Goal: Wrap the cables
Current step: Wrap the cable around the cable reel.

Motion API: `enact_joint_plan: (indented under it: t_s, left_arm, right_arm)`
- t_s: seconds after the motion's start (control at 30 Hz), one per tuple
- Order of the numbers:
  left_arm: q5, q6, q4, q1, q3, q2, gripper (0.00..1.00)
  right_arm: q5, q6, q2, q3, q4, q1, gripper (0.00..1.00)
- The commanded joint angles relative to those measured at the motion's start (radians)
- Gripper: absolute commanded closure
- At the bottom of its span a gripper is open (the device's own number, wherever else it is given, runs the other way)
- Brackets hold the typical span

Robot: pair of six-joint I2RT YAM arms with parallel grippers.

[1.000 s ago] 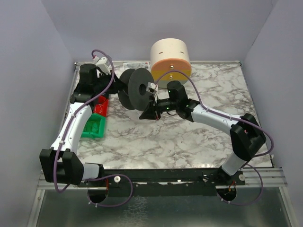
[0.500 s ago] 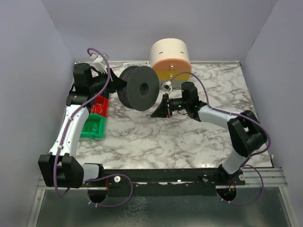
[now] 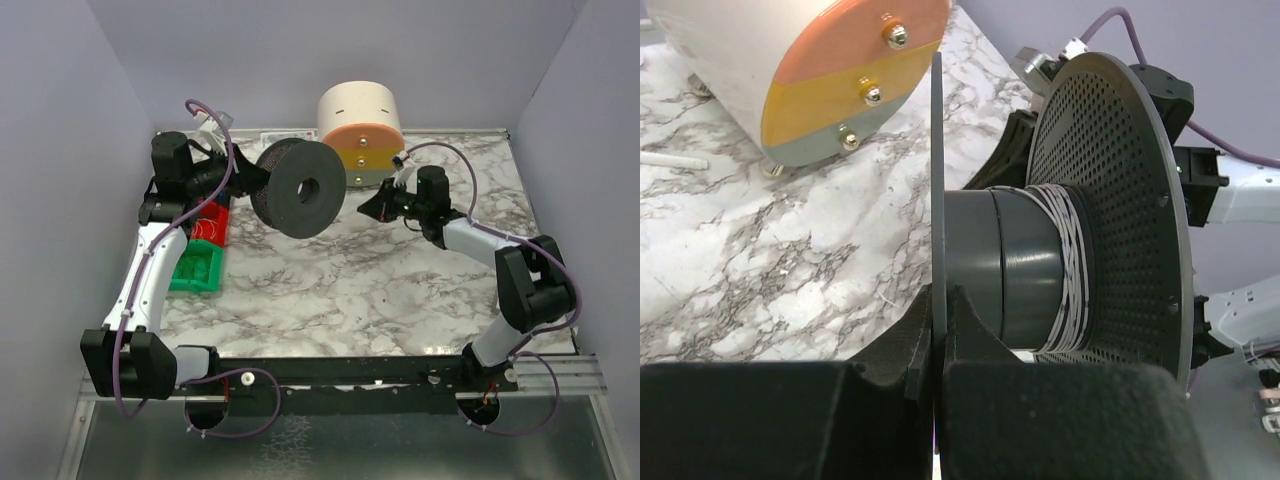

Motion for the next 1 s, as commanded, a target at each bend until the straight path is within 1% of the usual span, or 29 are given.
enact_joint_plan:
  t_s: [0.0,0.07,0.17,0.27,0.37,0.43,0.6,0.67,0.77,0.87,0.97]
  left_arm:
    - [0.096,0.006,0.074,-0.025,0.008,-0.031,1.00]
    - [0.105,0.024,0.067,-0.042,0.001,-0.033,1.00]
    - [0.080,0.120,-0.026,-0.079,0.019,-0.026,1.00]
    - [0.015,0.241,-0.147,-0.129,0.045,-0.018,1.00]
    - [-0.050,0.299,-0.188,-0.156,0.054,-0.014,1.00]
    - [-0.114,0.317,-0.190,-0.162,0.055,-0.016,1.00]
    - [-0.290,0.338,-0.186,-0.191,0.046,-0.012,1.00]
    - [-0.309,0.342,-0.186,-0.201,0.046,-0.005,1.00]
    - [-0.304,0.341,-0.186,-0.214,0.054,0.007,1.00]
    - [-0.323,0.334,-0.189,-0.218,0.066,0.019,1.00]
    - [-0.383,0.323,-0.189,-0.219,0.071,0.028,1.00]
  right_arm:
    - [0.261,-0.009,-0.047,0.076,-0.080,0.006,0.99]
    - [0.332,-0.016,-0.057,0.120,-0.097,0.001,1.00]
    - [0.320,0.008,-0.065,0.181,-0.075,-0.025,1.00]
    - [0.197,0.038,-0.059,0.271,-0.105,-0.043,1.00]
    - [0.074,0.042,-0.063,0.349,-0.166,-0.044,1.00]
    - [0.013,0.028,-0.079,0.374,-0.219,-0.044,1.00]
    - [-0.133,-0.021,-0.154,0.370,-0.320,-0.043,1.00]
    - [-0.200,-0.003,-0.175,0.364,-0.332,-0.042,1.00]
    - [-0.274,0.065,-0.199,0.354,-0.289,-0.028,1.00]
    - [-0.317,0.121,-0.192,0.378,-0.263,0.010,1.00]
    - [-0.340,0.151,-0.163,0.409,-0.250,0.066,1.00]
